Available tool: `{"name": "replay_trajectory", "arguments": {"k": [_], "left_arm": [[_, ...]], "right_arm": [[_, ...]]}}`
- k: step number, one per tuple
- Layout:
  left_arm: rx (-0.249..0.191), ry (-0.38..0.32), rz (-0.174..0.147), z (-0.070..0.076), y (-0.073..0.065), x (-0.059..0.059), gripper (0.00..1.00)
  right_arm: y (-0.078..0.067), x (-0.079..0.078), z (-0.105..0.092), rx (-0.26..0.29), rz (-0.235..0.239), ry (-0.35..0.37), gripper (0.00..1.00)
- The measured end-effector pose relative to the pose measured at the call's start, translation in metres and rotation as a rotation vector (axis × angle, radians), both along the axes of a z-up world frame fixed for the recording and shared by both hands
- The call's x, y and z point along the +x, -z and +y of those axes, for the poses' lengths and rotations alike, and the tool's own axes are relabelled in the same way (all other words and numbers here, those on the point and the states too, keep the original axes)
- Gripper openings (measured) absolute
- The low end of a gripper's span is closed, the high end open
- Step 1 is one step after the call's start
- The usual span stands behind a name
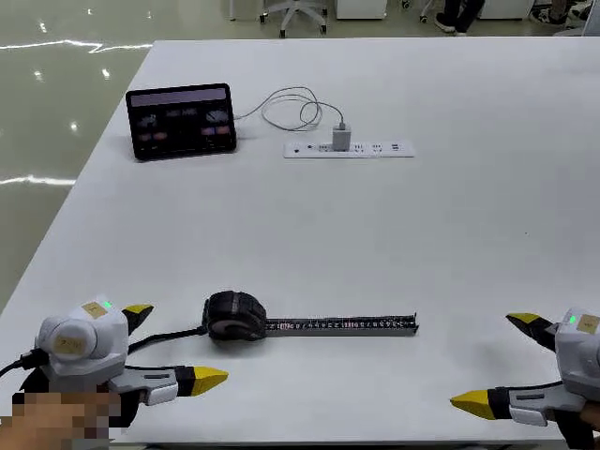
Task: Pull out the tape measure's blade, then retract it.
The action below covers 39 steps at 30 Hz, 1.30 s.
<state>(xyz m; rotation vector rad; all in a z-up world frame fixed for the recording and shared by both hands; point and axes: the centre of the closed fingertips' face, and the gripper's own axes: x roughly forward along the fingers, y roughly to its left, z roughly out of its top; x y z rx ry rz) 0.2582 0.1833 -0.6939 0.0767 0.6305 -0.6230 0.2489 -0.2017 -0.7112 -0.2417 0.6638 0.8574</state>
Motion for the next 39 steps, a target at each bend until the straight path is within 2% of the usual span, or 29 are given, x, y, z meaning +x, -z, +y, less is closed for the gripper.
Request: {"name": "replay_trajectory", "arguments": {"k": [3,8,11,13,15,18,21,30,34,37,39], "left_arm": [[0.009,-0.003,-0.01,0.005,-0.002,-0.003,1.0],[0.022,0.019,-0.009,0.004,-0.004,-0.013,1.0],[0.003,0.005,-0.007,0.009,-0.005,-0.015,1.0],[0.007,0.003,-0.008,0.011,-0.004,-0.017,1.0],[0.008,0.002,-0.033,0.011,-0.008,-0.016,1.0],[-0.007,-0.002,-0.018,0.013,-0.006,-0.016,1.0],[0.013,0.002,-0.006,0.016,-0.003,-0.019,1.0],[0.021,0.003,-0.016,0.017,-0.007,-0.014,1.0],[0.044,-0.006,-0.007,0.017,-0.003,-0.012,1.0],[0.029,-0.006,-0.001,0.016,-0.004,-0.013,1.0],[0.043,-0.007,0.002,0.017,-0.001,-0.013,1.0]], "right_arm": [[0.001,-0.007,-0.008,-0.011,0.004,-0.01,1.0],[-0.004,-0.012,-0.019,-0.005,-0.002,0.015,0.99],[-0.004,-0.012,-0.024,-0.012,-0.004,0.02,0.98],[-0.005,-0.012,-0.024,-0.015,-0.005,0.017,0.97],[-0.007,-0.012,-0.023,-0.017,-0.009,0.015,0.98],[-0.011,-0.01,-0.023,-0.019,-0.021,0.015,1.0],[-0.017,-0.01,-0.021,-0.012,-0.021,0.013,1.0],[-0.016,-0.015,-0.016,-0.027,-0.008,-0.004,1.0],[-0.016,-0.014,-0.019,-0.034,-0.018,-0.006,1.0],[-0.016,-0.015,-0.021,-0.039,-0.011,-0.006,1.0],[-0.018,-0.014,-0.023,-0.037,-0.013,0.002,1.0]]}}
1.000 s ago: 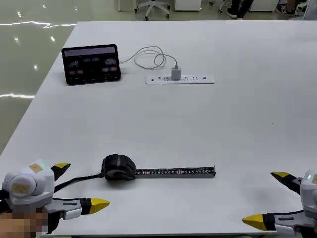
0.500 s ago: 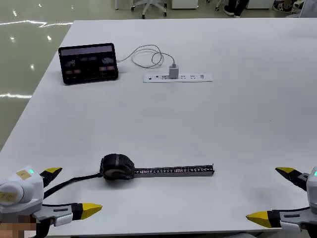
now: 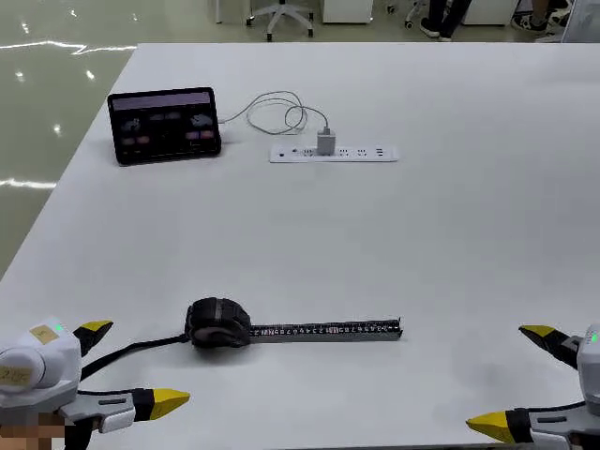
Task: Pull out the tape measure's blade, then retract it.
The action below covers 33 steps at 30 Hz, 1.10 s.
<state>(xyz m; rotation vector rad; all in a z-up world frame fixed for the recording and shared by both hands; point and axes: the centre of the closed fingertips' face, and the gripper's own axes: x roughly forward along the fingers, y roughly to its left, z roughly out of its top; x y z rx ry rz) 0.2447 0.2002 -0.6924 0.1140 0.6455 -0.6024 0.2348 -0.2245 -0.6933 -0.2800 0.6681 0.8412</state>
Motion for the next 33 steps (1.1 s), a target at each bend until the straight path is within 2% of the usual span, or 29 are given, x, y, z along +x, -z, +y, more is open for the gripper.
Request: {"name": "replay_trajectory", "arguments": {"k": [2,15,23,29,33], "left_arm": [[-0.013,0.0,0.004,-0.001,-0.001,-0.001,1.0],[-0.015,-0.011,-0.005,0.002,-0.004,0.004,1.0],[0.01,-0.002,0.0,-0.003,-0.002,0.008,1.0],[0.011,-0.016,0.014,-0.012,-0.003,0.016,1.0],[0.048,-0.045,0.03,-0.012,-0.001,0.023,0.98]], "right_arm": [[-0.002,-0.001,-0.001,0.003,-0.002,0.003,1.0],[0.0,-0.003,0.0,0.004,-0.001,-0.004,1.0],[0.003,-0.001,0.002,-0.007,0.003,-0.02,1.0],[0.002,0.005,0.004,-0.02,-0.001,-0.043,1.0],[-0.001,0.011,0.005,-0.029,-0.01,-0.061,1.0]]}}
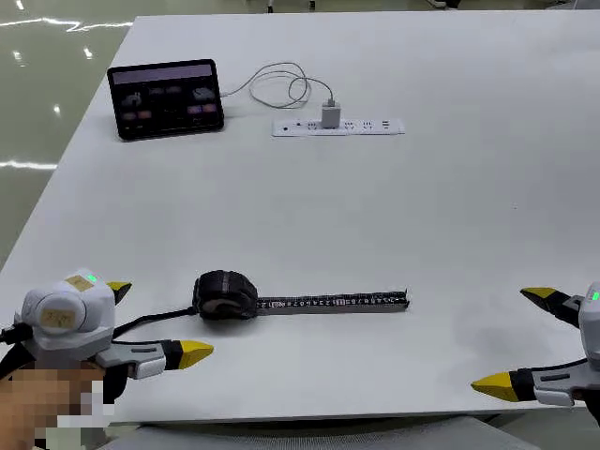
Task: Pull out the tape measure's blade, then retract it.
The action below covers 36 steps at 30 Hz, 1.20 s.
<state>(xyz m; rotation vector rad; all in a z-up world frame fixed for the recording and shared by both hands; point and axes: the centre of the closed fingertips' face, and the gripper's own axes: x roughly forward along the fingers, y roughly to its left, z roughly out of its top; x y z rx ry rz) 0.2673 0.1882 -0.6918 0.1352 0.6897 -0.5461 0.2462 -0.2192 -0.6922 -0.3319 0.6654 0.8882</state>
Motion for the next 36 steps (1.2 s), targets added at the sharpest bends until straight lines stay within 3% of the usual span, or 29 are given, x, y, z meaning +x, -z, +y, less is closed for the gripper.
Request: {"name": "replay_trajectory", "arguments": {"k": [1,4,9,13,16,19,21,23,25,32,36], "left_arm": [[0.036,-0.034,0.02,0.004,0.003,0.001,0.94],[-0.029,-0.046,0.007,-0.011,-0.003,0.006,0.98],[-0.038,-0.047,0.0,-0.023,-0.002,0.012,1.0],[-0.047,-0.048,0.014,-0.031,-0.002,0.015,1.0],[-0.026,-0.05,0.003,-0.035,-0.008,0.019,1.0],[-0.087,-0.095,-0.024,-0.042,-0.024,0.029,1.0],[-0.078,-0.094,-0.037,-0.045,-0.026,0.032,1.0],[-0.067,-0.095,-0.039,-0.046,-0.023,0.034,1.0],[-0.061,-0.109,-0.016,-0.045,-0.015,0.032,1.0],[-0.025,-0.207,0.017,-0.034,0.002,0.033,1.0],[-0.049,-0.239,0.013,-0.035,0.004,0.034,1.0]], "right_arm": [[-0.001,0.002,0.0,-0.003,-0.001,-0.005,1.0],[-0.003,0.006,0.002,-0.009,-0.002,-0.018,1.0],[-0.006,0.009,0.009,-0.026,0.0,-0.055,1.0],[-0.009,0.014,0.012,-0.035,-0.006,-0.073,1.0],[-0.011,0.019,0.014,-0.039,-0.006,-0.081,1.0],[-0.013,0.02,0.018,-0.034,-0.001,-0.092,1.0],[-0.013,0.02,0.02,-0.042,0.001,-0.103,1.0],[-0.012,0.021,0.022,-0.047,0.002,-0.11,1.0],[-0.011,0.022,0.023,-0.051,0.006,-0.119,1.0],[-0.002,0.022,0.03,-0.101,0.027,-0.188,1.0],[0.001,0.028,0.034,-0.111,0.04,-0.21,1.0]]}}
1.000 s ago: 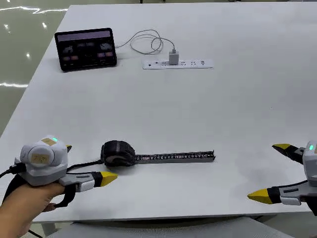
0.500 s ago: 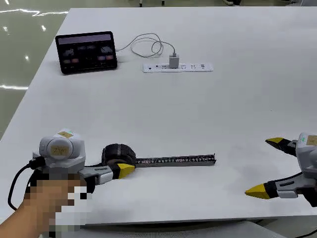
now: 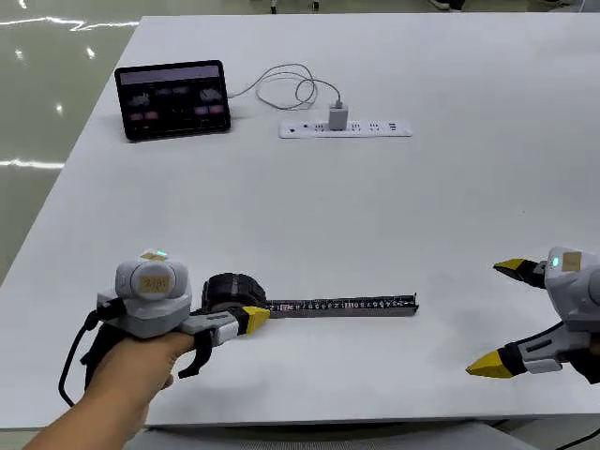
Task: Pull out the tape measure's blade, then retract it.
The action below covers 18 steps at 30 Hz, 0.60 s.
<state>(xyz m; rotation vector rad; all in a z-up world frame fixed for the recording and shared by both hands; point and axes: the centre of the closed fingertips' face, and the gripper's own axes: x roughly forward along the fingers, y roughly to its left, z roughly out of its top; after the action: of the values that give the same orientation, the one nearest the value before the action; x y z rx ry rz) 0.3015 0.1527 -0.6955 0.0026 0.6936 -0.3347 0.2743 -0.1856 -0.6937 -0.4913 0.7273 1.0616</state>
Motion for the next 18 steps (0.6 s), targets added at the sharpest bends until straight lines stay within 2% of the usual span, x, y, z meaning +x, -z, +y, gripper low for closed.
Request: {"name": "replay_trajectory", "arguments": {"k": [2,3,5,6,8,13,16,18], "left_arm": [[-0.101,0.001,-0.022,-0.012,0.001,0.003,1.0],[-0.106,-0.022,-0.002,-0.01,0.006,0.001,1.0],[-0.1,-0.03,0.013,-0.01,0.012,0.003,1.0],[-0.084,-0.024,-0.005,-0.011,0.01,0.005,1.0],[-0.02,-0.012,-0.048,-0.005,0.01,0.011,1.0],[-0.047,-0.055,-0.039,-0.004,0.014,0.015,1.0],[-0.029,-0.049,-0.052,-0.005,0.015,0.015,1.0],[-0.037,-0.049,-0.06,-0.007,0.015,0.015,1.0]], "right_arm": [[0.001,0.004,0.002,-0.011,0.001,-0.014,1.0],[0.001,0.007,0.004,-0.012,0.003,-0.02,1.0],[0.001,0.01,0.006,-0.02,0.004,-0.034,1.0],[0.0,0.012,0.008,-0.022,0.002,-0.04,1.0],[-0.001,0.015,0.011,-0.025,0.002,-0.054,1.0],[0.001,0.019,0.016,-0.049,0.005,-0.1,1.0],[0.003,0.022,0.02,-0.071,0.009,-0.132,1.0],[0.004,0.024,0.025,-0.079,0.016,-0.153,1.0]]}}
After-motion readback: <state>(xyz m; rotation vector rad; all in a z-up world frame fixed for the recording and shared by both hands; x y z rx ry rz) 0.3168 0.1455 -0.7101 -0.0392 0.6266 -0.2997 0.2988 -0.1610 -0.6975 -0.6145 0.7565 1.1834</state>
